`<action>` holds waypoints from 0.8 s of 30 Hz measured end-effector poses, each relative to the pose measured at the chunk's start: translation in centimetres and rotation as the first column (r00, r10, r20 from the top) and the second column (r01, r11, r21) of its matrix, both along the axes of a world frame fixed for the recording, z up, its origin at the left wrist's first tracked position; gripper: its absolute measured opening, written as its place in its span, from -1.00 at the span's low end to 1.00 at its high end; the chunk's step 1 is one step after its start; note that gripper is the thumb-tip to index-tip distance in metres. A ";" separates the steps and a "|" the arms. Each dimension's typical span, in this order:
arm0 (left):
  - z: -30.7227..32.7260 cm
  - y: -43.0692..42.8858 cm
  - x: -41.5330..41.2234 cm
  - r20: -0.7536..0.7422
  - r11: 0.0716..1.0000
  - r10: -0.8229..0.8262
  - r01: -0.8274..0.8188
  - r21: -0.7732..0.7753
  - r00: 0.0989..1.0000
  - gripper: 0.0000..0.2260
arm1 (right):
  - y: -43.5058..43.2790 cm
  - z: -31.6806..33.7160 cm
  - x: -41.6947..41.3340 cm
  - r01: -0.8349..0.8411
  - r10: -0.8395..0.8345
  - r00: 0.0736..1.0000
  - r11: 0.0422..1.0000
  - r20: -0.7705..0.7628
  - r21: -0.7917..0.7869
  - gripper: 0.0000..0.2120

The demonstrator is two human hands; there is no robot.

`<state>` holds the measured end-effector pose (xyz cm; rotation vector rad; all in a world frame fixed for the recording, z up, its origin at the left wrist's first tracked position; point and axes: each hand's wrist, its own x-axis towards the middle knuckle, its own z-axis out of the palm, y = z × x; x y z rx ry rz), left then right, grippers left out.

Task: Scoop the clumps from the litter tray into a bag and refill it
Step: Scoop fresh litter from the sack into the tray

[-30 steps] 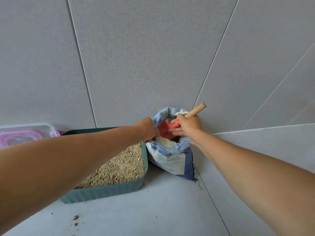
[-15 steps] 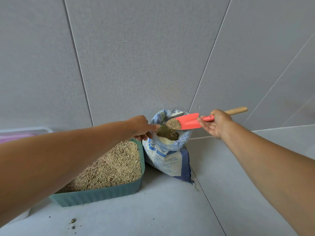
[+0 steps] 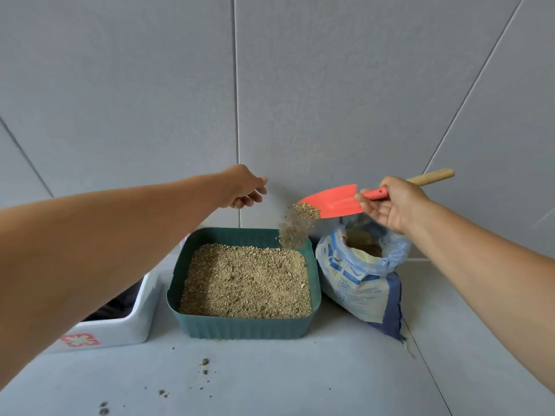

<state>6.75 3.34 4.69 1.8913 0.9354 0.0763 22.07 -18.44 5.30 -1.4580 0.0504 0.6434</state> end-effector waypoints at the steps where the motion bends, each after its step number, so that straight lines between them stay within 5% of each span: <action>1: 0.0 0.7 -0.7 -0.007 1.000 0.002 -0.002 0.003 1.000 -0.70 | 0.6 0.0 -0.1 0.009 -0.009 1.000 1.000 0.002 0.007 -0.75; 6: -0.1 1.7 -1.6 -0.027 0.999 -0.014 0.015 0.032 1.000 -0.72 | 0.8 -0.1 0.0 0.094 -0.094 0.996 0.994 -0.007 0.056 -0.76; 16: -0.1 3.7 -2.2 -0.009 0.976 0.168 -0.165 0.145 0.986 -0.88 | 6.7 -0.4 -5.0 -0.018 0.018 1.000 0.998 0.006 0.055 -0.75; 20: -0.6 4.4 -2.8 -0.025 0.974 0.172 -0.166 0.152 0.985 -0.84 | 5.0 0.0 -3.3 0.100 -0.095 0.972 0.995 0.217 -0.013 -0.78; 24: -1.2 4.3 -2.6 -0.058 0.978 0.147 -0.136 0.155 0.987 -0.84 | 3.3 -0.2 -3.5 0.094 -0.004 0.844 0.985 0.536 -0.142 -0.70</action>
